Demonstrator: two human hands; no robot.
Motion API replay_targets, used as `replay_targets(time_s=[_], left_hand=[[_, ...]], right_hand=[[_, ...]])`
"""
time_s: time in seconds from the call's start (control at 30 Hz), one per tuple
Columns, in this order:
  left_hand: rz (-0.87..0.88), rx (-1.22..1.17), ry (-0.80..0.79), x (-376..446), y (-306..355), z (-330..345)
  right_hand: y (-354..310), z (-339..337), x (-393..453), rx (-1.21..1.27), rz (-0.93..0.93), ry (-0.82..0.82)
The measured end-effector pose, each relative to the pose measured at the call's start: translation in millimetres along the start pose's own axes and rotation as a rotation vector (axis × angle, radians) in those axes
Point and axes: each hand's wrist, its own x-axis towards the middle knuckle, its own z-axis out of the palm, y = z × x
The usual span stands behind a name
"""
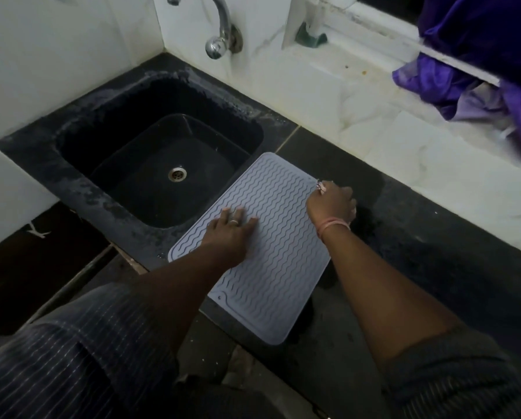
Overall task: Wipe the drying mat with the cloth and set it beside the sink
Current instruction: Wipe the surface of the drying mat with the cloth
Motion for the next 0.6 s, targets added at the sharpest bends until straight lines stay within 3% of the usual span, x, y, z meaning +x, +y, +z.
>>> replay_targets(time_s=[0.07, 0.3, 0.6], left_hand=[[-0.017, 0.019, -0.029, 5, 0, -2], [-0.076, -0.052, -0.13, 15, 8, -14], [-0.108, -0.028, -0.174, 23, 11, -17]], right_hand=[[2, 2, 15, -0.113, -0.073, 0.007], [5, 24, 44, -0.517, -0.27, -0.197], [8, 29, 20, -0.67, -0.353, -0.241]])
